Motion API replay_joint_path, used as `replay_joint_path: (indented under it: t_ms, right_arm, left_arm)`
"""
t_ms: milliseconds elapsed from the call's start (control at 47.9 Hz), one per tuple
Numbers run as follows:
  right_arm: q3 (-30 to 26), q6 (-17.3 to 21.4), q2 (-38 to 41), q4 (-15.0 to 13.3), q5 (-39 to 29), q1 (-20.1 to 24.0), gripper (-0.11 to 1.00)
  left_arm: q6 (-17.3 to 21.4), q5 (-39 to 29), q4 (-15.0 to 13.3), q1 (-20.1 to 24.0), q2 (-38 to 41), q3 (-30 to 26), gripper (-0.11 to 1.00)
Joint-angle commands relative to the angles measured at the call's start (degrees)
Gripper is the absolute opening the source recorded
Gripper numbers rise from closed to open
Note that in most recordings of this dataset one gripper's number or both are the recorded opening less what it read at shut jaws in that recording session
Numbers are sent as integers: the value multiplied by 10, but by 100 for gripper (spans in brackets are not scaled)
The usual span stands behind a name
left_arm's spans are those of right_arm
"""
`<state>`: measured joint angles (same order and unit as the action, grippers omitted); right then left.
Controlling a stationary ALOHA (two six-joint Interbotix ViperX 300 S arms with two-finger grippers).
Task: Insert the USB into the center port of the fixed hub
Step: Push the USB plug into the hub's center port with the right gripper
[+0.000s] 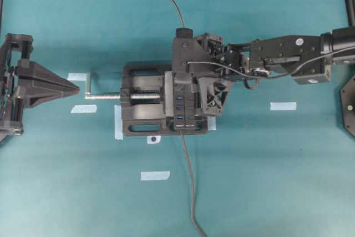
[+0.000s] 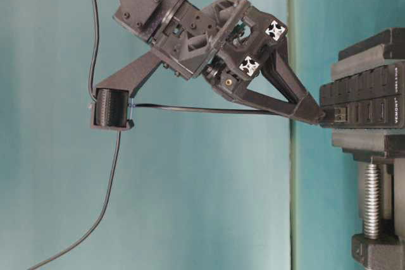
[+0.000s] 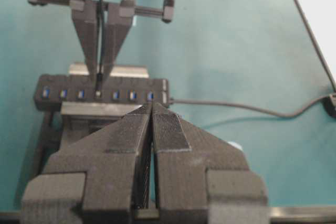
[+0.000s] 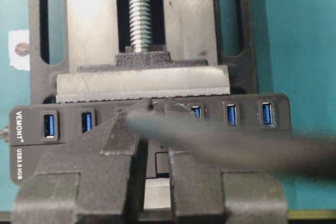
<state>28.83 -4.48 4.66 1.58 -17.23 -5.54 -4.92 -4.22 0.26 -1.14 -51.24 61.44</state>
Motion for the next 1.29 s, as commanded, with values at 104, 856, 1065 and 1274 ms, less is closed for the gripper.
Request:
replay_joint_path:
  t_ms: [104,856,1065,1274]
  right_arm:
    - [-4,6,-4,0,-8,3,8]
    - [-4,4,7,0,-9,0,8]
    - [-2,5,8,0,-11,-1,8]
    - [4,5,10,0,-11,-1,8]
  left_arm:
    - [-1,6,1,-2,3,-9,0]
    - [-1,6,1,-1,3,-6,0]
    - [-1,6,1,-2,3,-6,0]
    - [-1,6,1,-2,3,-6,0]
